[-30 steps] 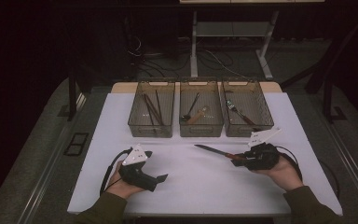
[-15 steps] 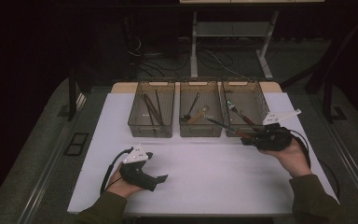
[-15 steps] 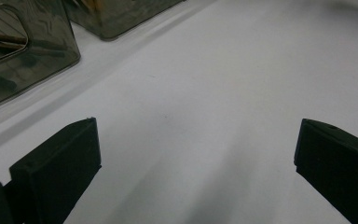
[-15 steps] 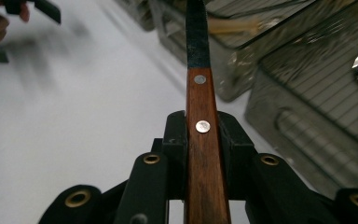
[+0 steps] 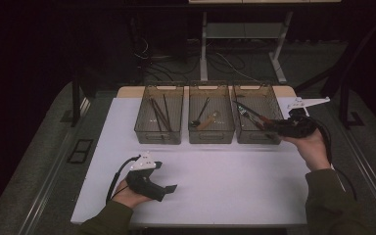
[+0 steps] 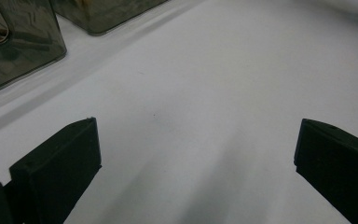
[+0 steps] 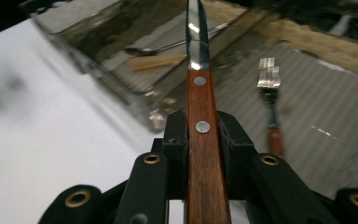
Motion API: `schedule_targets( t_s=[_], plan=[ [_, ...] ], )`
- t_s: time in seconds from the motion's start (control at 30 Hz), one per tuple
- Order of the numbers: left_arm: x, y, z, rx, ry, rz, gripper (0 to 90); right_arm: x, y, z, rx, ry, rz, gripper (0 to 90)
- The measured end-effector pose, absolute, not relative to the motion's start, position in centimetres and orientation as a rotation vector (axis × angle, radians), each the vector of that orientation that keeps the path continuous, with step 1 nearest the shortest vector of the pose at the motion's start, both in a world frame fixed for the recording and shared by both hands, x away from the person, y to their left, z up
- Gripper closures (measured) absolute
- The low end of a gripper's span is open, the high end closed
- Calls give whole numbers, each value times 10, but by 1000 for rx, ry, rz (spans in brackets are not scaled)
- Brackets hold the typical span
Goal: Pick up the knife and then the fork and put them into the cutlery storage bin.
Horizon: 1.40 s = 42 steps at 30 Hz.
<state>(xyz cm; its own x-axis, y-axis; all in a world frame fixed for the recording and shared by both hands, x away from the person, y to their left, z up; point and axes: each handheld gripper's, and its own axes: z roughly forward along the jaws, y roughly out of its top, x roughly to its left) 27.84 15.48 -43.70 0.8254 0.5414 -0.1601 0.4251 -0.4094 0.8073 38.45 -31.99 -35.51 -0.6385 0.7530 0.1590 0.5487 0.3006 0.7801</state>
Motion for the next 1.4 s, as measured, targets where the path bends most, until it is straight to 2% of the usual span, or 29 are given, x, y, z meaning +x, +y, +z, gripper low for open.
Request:
schedule_targets(
  t_s=[0.3,0.7,1.2,1.27,1.4],
  plan=[
    [277,154,-437,2066,699,177,0,415,-324,-349,1316,2275,1142,755],
    [277,153,-437,2066,692,176,0,456,-313,-373,1471,2254,974,755],
    [276,150,-438,2088,669,155,0,473,-302,-394,1585,2265,806,752],
    [276,150,-438,2088,669,156,0,473,-301,-395,1582,2266,788,738],
    [276,150,-438,2088,668,157,0,472,-303,-393,1572,2235,820,638]
  ],
)
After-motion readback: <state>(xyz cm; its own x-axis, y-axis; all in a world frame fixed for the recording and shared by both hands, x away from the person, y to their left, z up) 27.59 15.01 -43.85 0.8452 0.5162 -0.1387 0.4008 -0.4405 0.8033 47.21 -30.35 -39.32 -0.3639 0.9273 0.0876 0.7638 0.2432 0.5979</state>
